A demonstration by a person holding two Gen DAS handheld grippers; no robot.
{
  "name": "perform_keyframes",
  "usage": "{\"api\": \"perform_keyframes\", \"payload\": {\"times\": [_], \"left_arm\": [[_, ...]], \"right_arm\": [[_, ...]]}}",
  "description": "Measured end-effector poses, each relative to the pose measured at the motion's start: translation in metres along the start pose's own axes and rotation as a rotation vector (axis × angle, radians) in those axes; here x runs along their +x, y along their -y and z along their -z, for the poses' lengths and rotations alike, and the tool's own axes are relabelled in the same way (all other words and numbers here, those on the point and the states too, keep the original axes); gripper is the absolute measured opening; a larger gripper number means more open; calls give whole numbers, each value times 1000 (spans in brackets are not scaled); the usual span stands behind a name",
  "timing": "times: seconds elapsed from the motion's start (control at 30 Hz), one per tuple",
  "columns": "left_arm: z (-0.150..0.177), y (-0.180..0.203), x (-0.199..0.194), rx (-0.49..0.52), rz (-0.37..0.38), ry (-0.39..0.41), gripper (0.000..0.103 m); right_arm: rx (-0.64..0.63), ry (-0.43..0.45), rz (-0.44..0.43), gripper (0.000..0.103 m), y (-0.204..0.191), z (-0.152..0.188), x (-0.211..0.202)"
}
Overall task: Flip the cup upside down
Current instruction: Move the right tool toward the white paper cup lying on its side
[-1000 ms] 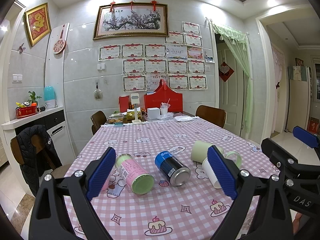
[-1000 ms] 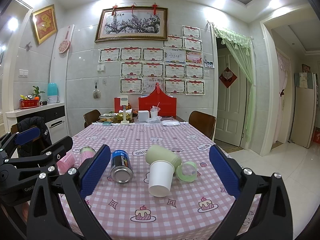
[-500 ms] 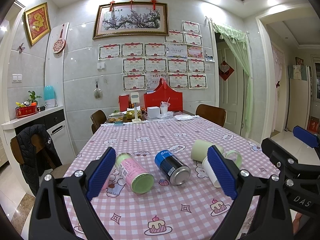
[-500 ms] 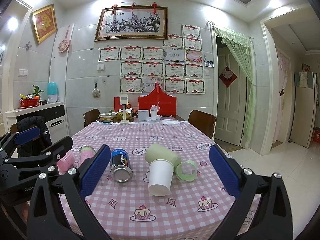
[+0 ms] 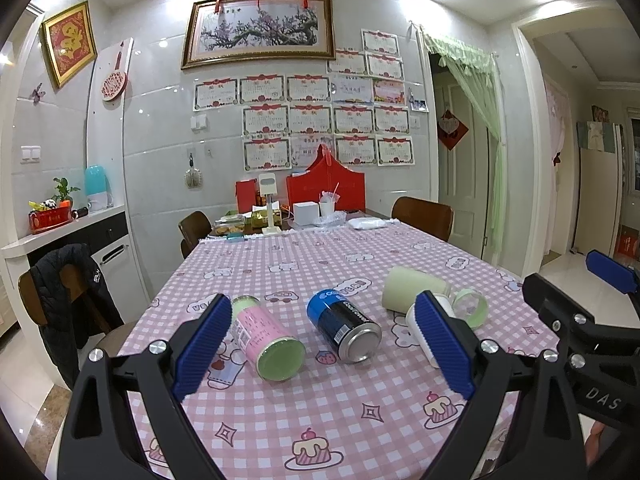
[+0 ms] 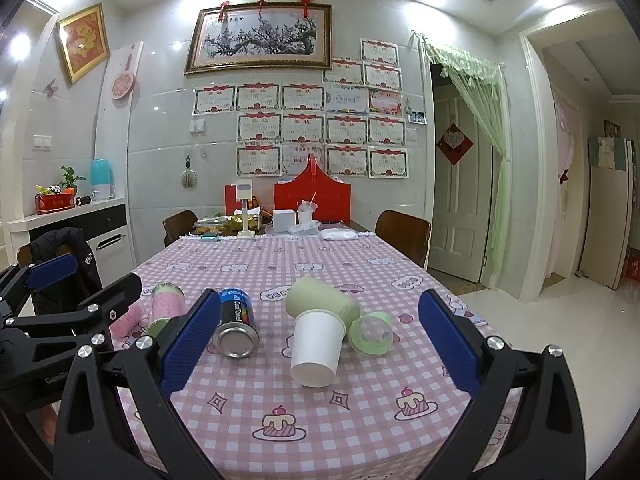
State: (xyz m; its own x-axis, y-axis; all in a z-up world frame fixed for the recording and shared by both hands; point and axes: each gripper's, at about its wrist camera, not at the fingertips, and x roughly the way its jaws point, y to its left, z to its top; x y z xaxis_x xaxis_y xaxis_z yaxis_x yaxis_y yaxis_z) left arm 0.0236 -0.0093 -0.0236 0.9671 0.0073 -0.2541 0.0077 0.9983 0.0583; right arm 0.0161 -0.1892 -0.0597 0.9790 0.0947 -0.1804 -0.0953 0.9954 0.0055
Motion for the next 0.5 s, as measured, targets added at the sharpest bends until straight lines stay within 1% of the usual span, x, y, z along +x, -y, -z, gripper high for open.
{"api": "perform_keyframes", "payload": {"times": [0.23,0.5], "left_arm": [[4,5,20,9,-4,-52,91],[15,19,52,24,28,-138,91]], "right_arm": [[13,-46,-2,95,6,3,16],[32,-101,20,95,21,14,38]]}}
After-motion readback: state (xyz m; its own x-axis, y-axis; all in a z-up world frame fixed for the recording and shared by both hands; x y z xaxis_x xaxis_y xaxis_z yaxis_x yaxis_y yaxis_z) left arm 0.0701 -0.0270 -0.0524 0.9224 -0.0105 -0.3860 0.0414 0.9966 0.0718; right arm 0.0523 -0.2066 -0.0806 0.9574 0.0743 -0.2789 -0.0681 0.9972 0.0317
